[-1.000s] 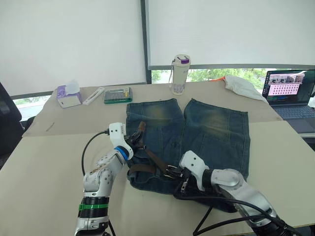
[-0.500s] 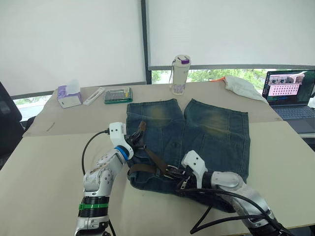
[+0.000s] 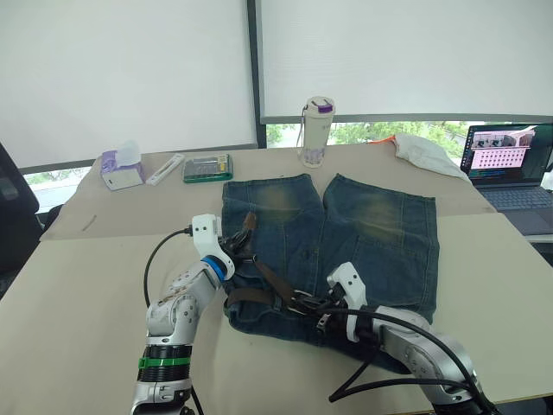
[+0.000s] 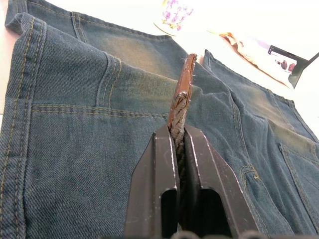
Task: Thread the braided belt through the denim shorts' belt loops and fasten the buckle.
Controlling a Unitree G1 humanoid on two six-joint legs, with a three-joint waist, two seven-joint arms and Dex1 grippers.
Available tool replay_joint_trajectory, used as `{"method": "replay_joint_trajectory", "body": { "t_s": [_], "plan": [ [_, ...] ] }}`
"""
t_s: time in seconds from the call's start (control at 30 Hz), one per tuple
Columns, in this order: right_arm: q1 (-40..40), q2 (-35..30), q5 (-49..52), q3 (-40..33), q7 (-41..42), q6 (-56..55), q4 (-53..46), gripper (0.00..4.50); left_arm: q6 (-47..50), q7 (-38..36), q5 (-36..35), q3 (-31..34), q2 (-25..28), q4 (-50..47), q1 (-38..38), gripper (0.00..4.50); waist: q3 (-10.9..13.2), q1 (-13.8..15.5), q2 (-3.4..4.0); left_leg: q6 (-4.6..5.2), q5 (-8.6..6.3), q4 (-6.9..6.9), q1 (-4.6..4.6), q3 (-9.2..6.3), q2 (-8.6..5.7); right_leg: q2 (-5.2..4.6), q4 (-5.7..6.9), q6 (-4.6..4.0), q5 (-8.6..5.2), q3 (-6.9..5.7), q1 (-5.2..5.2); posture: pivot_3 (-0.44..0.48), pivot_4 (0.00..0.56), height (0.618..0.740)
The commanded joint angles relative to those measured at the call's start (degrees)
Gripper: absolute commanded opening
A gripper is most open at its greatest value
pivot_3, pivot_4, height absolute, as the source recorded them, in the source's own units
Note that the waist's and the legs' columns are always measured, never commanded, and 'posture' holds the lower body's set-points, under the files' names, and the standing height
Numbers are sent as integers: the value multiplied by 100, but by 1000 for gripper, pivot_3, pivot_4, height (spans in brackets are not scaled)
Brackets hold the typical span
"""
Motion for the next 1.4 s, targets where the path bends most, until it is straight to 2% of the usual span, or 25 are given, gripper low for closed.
{"method": "replay_joint_trajectory", "body": {
  "t_s": [0.03,0.27,0.43,0.6,0.83,1.0,1.17,1.4],
  "plan": [
    [94,225,170,-208,-403,707,415,26,-146,-2,-29,156,89,-190,-163,0,-4,-2,-2,0,0,0,0,0,0,0,0,0,0,0,0,0,150,740],
    [135,-46,-74,30,-553,772,283,26,-145,-135,-55,120,158,-270,-236,0,-12,1,2,0,0,-1,0,-1,0,0,0,0,0,0,0,0,150,740],
    [28,-863,-967,1106,-405,116,348,26,-56,-112,-143,131,85,-281,-437,0,-24,34,-6,0,0,1,1,-4,-6,-3,-2,0,0,-7,3,0,150,740],
    [-151,-1066,-1281,1527,-236,-222,585,26,8,-86,-209,119,71,-260,-550,0,-36,19,-17,-1,-1,1,14,-6,-4,0,-9,1,0,-10,24,0,150,740],
    [-113,-853,-1109,1207,-298,-86,648,26,26,-141,-254,103,151,-294,-580,0,-32,21,-26,-2,-6,-7,65,-14,-2,3,-25,1,-2,-13,82,0,150,740],
    [47,-620,-809,832,-302,67,542,26,136,-483,-442,19,259,-350,-764,0,-31,28,-27,-3,-10,-10,74,-20,0,9,-38,2,-3,-15,94,0,150,740],
    [309,-645,-654,536,106,-1044,-30,26,211,-532,-331,-99,313,-254,-726,0,-28,31,-26,0,-13,-19,71,-23,-2,6,-50,3,-4,-15,92,0,150,740],
    [544,-1172,-1175,534,421,-2109,-580,26,211,-582,-208,-213,389,-182,-643,0,9,4,-21,-4,-11,-35,70,-21,0,8,-60,4,-3,-13,85,0,150,740]
  ]
}}
